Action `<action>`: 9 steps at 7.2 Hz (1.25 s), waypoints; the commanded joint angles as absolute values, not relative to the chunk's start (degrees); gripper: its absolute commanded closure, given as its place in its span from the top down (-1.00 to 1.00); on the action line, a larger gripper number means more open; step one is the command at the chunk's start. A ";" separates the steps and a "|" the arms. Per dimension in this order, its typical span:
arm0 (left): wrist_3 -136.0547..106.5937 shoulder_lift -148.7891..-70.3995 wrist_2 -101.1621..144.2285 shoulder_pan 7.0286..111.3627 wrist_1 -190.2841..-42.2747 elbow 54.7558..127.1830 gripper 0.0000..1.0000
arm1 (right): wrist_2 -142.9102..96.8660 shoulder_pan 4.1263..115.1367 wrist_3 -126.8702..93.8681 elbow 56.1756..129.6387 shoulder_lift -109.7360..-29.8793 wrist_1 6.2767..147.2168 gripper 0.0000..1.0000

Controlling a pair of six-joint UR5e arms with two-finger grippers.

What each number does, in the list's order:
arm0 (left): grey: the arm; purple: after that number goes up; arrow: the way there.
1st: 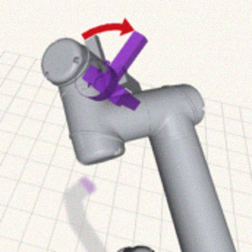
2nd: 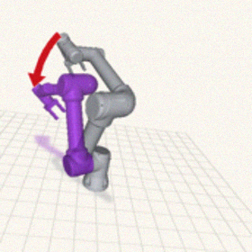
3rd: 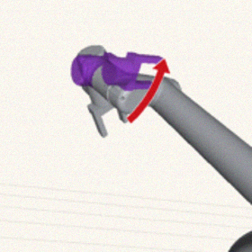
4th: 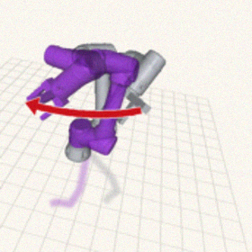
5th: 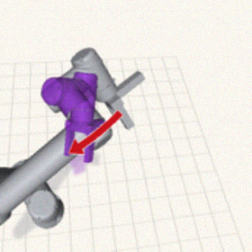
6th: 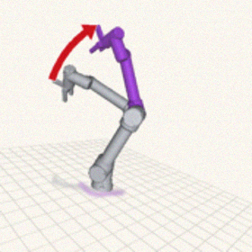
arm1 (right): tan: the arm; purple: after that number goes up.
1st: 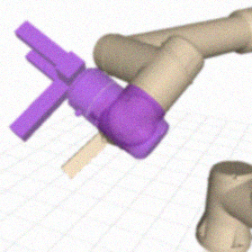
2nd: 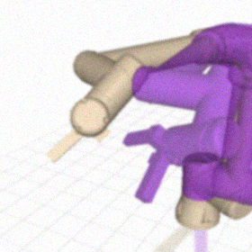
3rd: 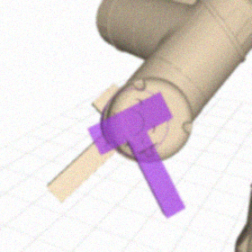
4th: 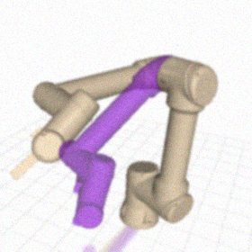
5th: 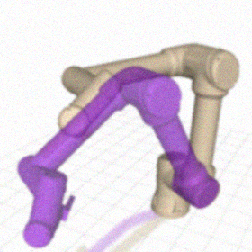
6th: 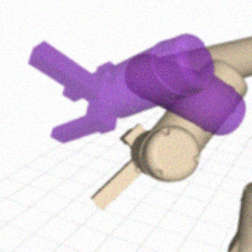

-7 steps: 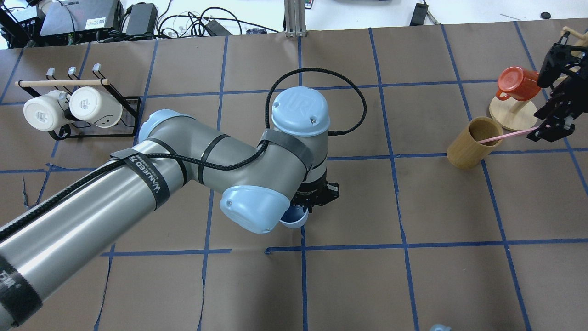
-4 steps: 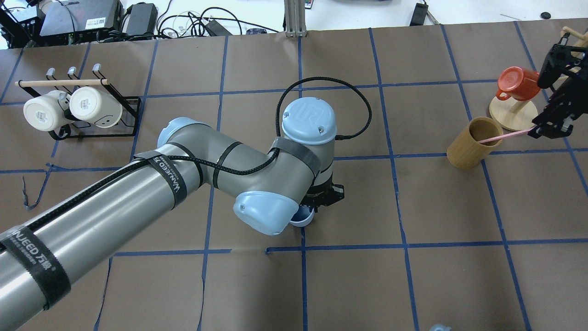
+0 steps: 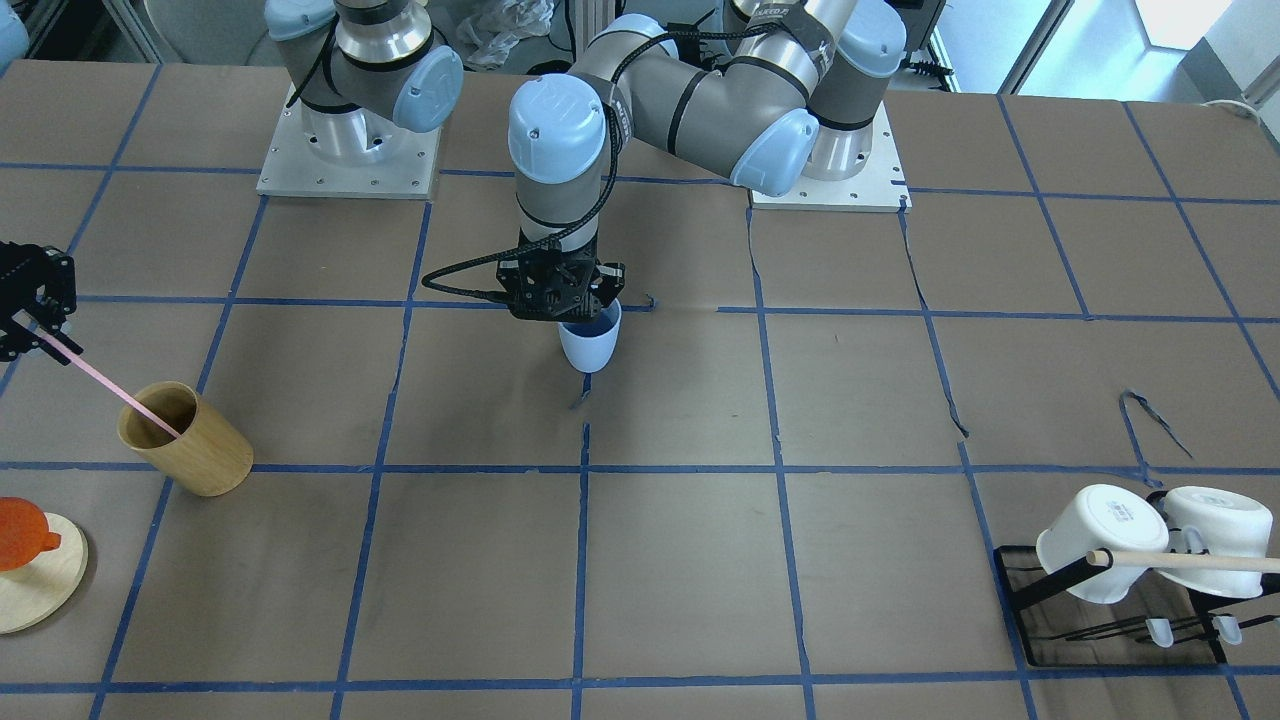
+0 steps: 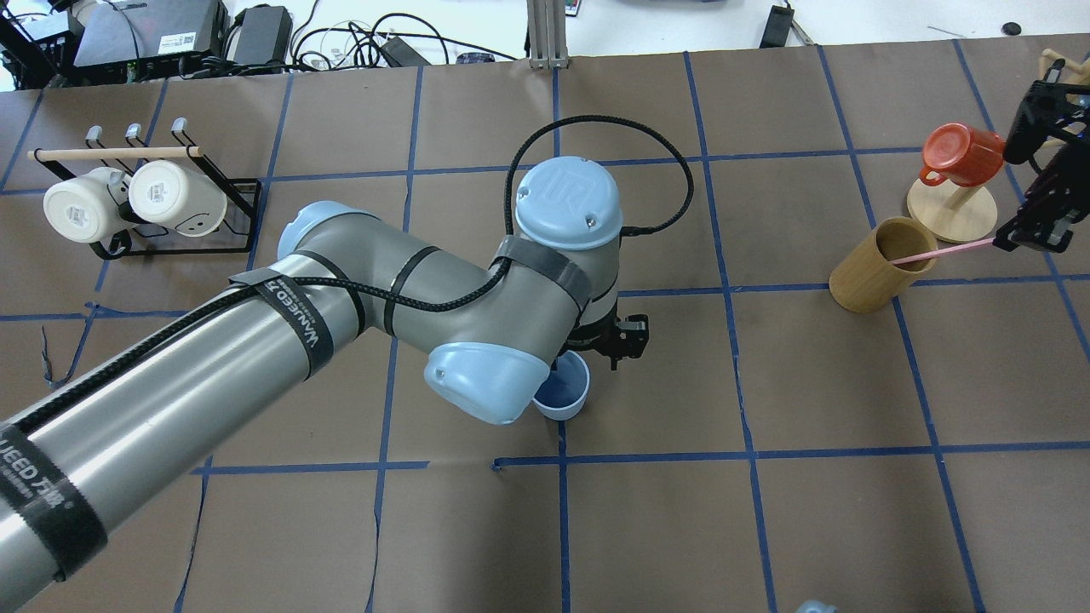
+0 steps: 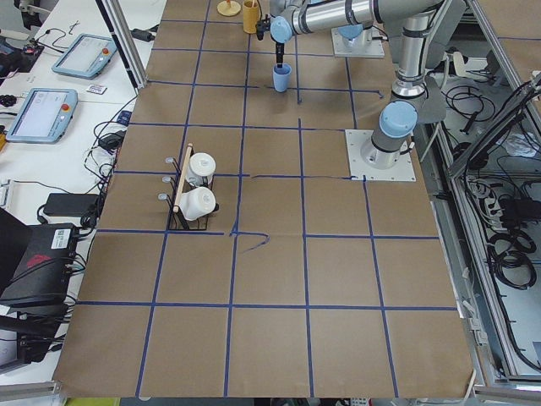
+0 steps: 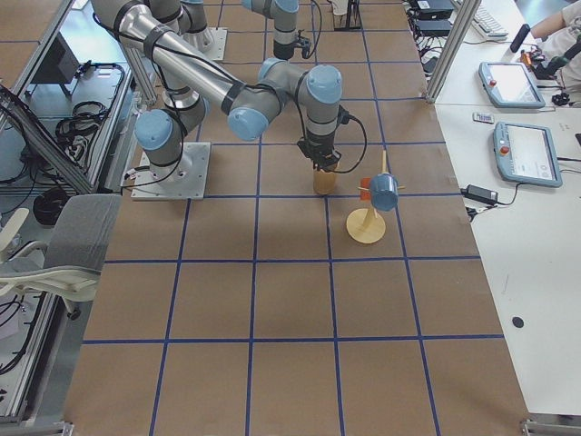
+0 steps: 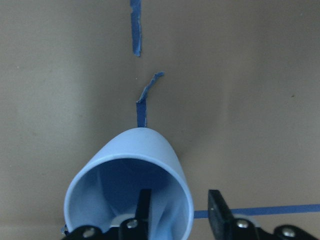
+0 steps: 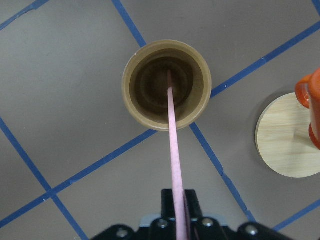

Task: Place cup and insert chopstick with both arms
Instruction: 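Release the blue cup and raise the left gripper back, then lift the pink chopstick out of the bamboo cup with the right gripper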

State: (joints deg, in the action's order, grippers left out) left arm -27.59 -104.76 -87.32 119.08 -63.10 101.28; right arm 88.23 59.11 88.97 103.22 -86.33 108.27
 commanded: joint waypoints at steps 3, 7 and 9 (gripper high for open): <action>-12.17 -97.84 -88.60 103.06 -83.35 85.03 1.00 | 88.42 60.37 81.15 94.86 -87.88 95.05 -1.00; -5.73 -92.82 -88.95 90.46 -90.96 81.47 1.00 | 95.70 69.58 53.35 83.35 -89.03 81.53 -1.00; -5.71 -92.20 -88.07 89.82 -90.70 82.52 1.00 | 94.67 78.26 28.94 82.53 -93.49 72.55 -1.00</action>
